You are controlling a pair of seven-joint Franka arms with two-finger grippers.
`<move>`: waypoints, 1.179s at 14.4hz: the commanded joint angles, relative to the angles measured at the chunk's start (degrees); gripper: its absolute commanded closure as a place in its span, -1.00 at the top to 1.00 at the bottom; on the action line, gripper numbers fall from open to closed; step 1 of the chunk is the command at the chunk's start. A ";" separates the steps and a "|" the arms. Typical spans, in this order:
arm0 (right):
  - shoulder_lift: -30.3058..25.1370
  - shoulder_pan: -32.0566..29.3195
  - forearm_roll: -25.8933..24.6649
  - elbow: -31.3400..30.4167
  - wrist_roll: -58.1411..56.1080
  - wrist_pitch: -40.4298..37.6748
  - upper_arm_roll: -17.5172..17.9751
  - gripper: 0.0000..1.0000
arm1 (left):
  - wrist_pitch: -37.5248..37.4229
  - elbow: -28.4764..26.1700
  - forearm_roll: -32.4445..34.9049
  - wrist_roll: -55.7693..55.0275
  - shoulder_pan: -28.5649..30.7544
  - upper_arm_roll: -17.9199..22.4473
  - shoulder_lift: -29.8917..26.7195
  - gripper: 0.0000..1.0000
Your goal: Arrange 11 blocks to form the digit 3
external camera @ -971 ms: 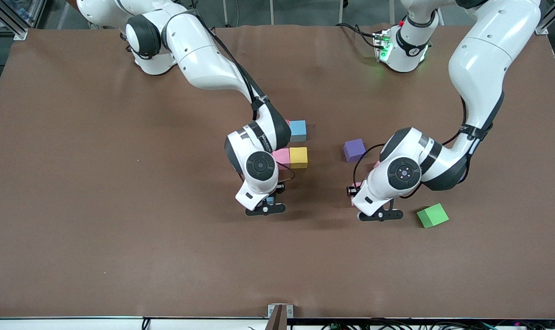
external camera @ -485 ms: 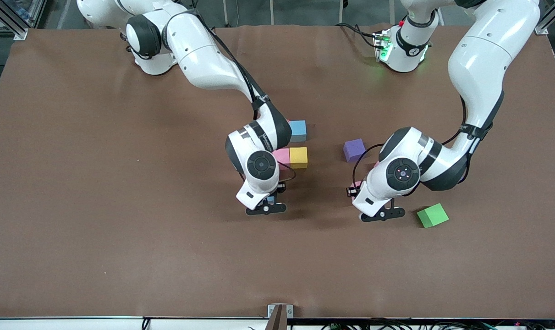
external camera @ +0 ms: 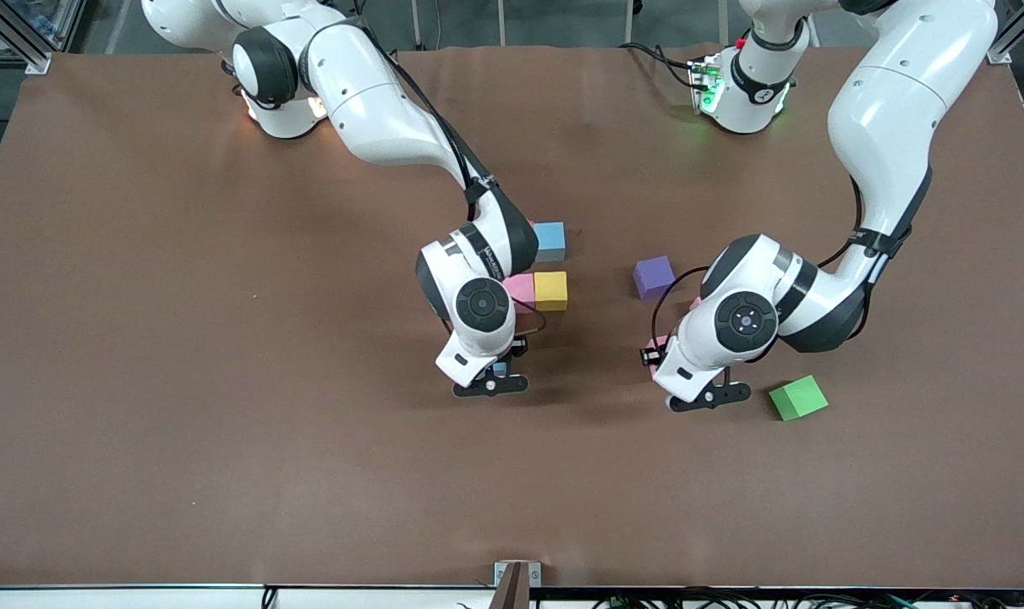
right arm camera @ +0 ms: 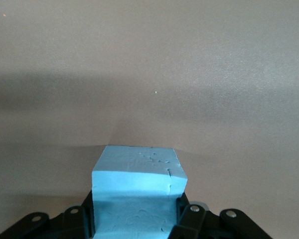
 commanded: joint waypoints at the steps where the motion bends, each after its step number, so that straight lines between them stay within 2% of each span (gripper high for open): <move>1: -1.00 0.07 -0.75 -1.52 0.13 0.40 0.81 -0.90 | -1.37 0.47 -0.80 -2.70 -0.33 -0.13 -0.93 -0.27; 2: -1.00 -0.02 -0.75 -1.52 0.21 0.40 0.81 -0.72 | -1.37 0.56 -0.89 -2.88 -0.33 -0.13 -0.93 -0.27; 3: -0.91 -0.02 -0.75 -1.52 0.56 0.40 0.81 -0.46 | -1.37 0.91 -0.89 -2.97 -0.33 -0.13 -0.93 -0.27; 4: -0.91 -0.02 -0.75 -1.52 0.57 0.40 0.81 0.11 | -1.37 1.08 -0.89 -3.67 -0.33 -0.13 -0.93 -0.27; 5: -0.91 -0.02 -0.83 -1.52 0.39 0.40 0.81 0.99 | -1.37 1.09 -0.89 -5.15 -0.41 -0.22 -0.93 -0.27; 12: -1.96 -0.19 -0.57 -1.52 0.04 0.05 0.81 1.00 | -1.28 1.17 -0.80 -12.10 -2.52 -0.13 -0.58 -0.27; 17: -7.40 -1.42 0.22 -1.43 -0.40 -2.05 0.64 1.00 | -0.40 1.09 -0.54 -19.57 -4.89 0.22 -0.14 -0.27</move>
